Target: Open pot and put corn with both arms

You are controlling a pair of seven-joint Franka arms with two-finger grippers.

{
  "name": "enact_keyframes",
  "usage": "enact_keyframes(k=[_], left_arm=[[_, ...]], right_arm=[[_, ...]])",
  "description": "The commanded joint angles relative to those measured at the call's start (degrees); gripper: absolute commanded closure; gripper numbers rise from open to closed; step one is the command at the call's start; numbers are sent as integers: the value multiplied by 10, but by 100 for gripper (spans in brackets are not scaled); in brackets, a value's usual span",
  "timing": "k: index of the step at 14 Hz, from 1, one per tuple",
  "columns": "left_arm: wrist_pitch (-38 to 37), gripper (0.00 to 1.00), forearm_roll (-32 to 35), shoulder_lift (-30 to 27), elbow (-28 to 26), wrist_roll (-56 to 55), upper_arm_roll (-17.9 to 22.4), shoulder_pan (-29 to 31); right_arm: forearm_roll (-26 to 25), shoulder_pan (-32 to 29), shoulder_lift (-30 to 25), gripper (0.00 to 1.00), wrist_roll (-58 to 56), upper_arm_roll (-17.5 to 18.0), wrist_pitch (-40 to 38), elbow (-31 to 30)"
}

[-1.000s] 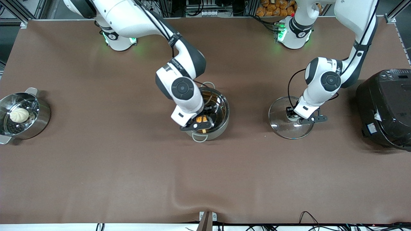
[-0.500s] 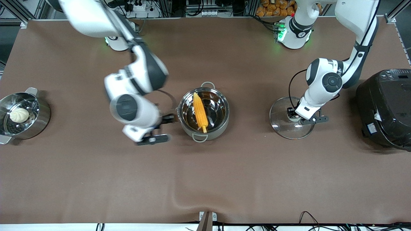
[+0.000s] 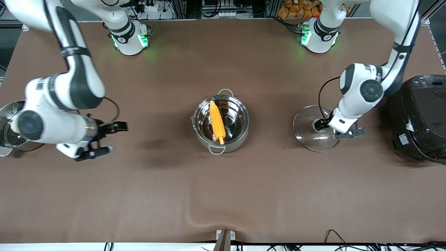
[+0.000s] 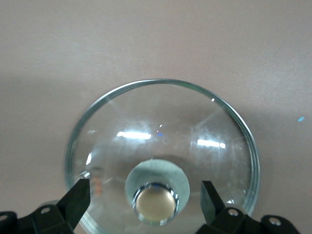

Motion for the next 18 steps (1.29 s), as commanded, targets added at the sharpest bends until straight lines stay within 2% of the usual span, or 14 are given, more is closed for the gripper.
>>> enact_keyframes(k=[1,3,7,10,13,15,18], left_arm=[[-192,0,12,-11,139,-23,-5,2],[-263,0,13,-12,195,-22,-6,-1],[-352,0,13,-27,277,-19,-10,-5],[-418,0,13,-27,334,-17,-9,2],[-452,0,14,-29,352,-16,-8,2],[-451,0,38,-25,361,-20,-10,-6],[-452,0,37,-31,378,-8,-13,-2]], right_arm=[[-15,-19,-89,0,-3,10,64,-116],[-32,-24,-134,0,-3,10,109,-171],[-36,-60,-188,0,-2,11,73,-162],[-30,-84,-207,0,-1,12,-21,-100],[-29,-85,-207,0,-7,11,-107,-16],[-28,-87,-209,0,-15,13,-128,10],[-31,-87,-209,0,-18,12,-138,30]])
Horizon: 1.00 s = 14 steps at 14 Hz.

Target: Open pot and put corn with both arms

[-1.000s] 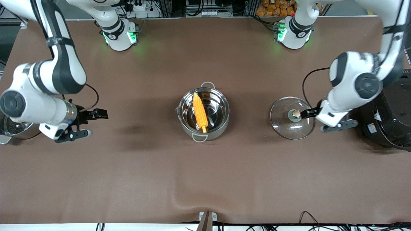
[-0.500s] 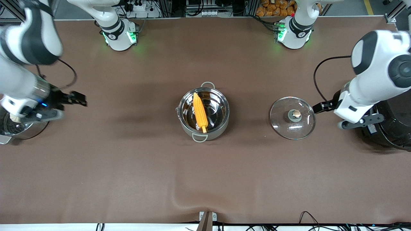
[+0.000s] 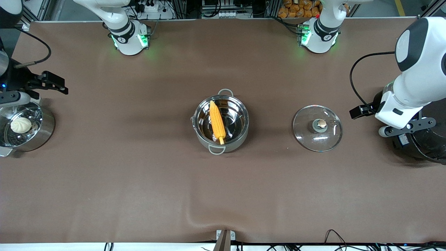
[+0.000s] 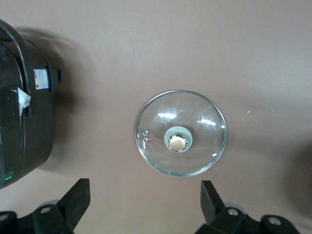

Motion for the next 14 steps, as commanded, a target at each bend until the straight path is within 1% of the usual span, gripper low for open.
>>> enact_keyframes(k=[1,3,4,7,10,12,14], left_arm=[[-15,0,17,-6,20,-5,-5,-1],[-17,0,17,-31,27,0,-5,0],[-23,0,9,-56,26,11,-4,0],[-32,0,8,-80,25,20,0,6],[-40,0,7,-88,25,45,0,22],[-43,0,6,-92,24,47,-2,17],[-42,0,-24,-93,28,48,1,13]], right_arm=[[-3,-12,6,0,-1,6,-18,23],[-3,-18,5,0,31,6,-19,23],[-3,-18,5,0,41,6,-19,23],[-2,-28,-10,0,45,3,-20,21],[-2,-29,-12,0,39,3,-17,23],[-3,-19,-13,0,39,-1,-17,23],[-6,5,-13,0,44,-14,-14,23]])
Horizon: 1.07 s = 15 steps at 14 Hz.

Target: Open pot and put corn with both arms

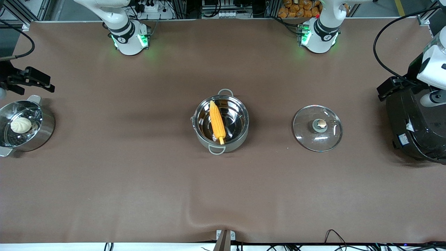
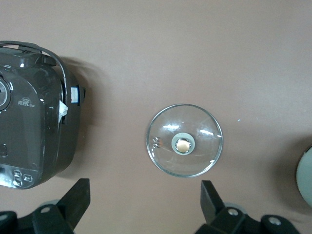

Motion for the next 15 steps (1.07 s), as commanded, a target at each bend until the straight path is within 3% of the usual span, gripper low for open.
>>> enact_keyframes(k=[1,15], left_arm=[[-6,0,-30,-14,-3,15,0,1],[-53,0,-50,-16,-3,67,4,11]], right_arm=[[-7,35,-8,0,8,-24,-5,1],[-1,35,-8,0,6,-35,-9,1]])
